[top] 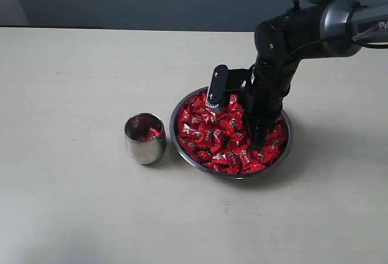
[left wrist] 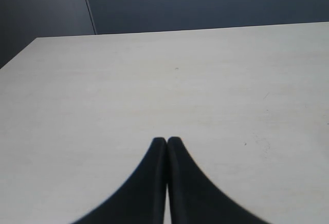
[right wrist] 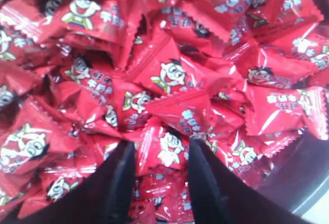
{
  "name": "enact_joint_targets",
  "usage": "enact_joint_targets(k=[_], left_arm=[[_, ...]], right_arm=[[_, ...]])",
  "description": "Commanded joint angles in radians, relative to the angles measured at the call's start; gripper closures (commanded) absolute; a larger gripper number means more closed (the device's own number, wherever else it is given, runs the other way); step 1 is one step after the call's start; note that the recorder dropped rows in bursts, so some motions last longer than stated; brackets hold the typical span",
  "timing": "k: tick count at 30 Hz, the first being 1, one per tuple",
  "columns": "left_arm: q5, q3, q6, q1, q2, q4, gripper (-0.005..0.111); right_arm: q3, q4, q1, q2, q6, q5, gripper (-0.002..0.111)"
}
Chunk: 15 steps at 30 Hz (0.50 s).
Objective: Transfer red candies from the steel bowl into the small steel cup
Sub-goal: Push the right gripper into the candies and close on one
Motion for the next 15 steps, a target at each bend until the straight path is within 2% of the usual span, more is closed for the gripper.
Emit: enact_joint_targets(k=[1, 7, 9, 13, 15], left_arm=[[-0.008, 0.005, -0.001, -0.007, -0.005, 0.002, 0.106], [-0.008, 0.005, -0.001, -0.007, -0.005, 0.002, 0.106], [-0.008, 0.005, -0.001, -0.007, -0.005, 0.002, 0.106], [-0.008, 0.005, -0.001, -0.007, -0.005, 0.002, 0.106], [-0.008, 0.005, -0.001, -0.007, -0.005, 0.002, 0.106]], right_arm=[[-0.005, -0.006, -0.004, 0.019, 0.007, 0.003, 0.073], [-0.005, -0.006, -0.004, 0.021, 0.012, -0.01, 0.074], [-0.005, -0.018, -0.004, 0.024, 0.018, -0.012, 0.081], [-0.005, -0.042, -0.004, 0.024, 0.023, -0.01, 0.109], [-0.005, -0.044, -0.004, 0.024, 0.023, -0.01, 0.109]])
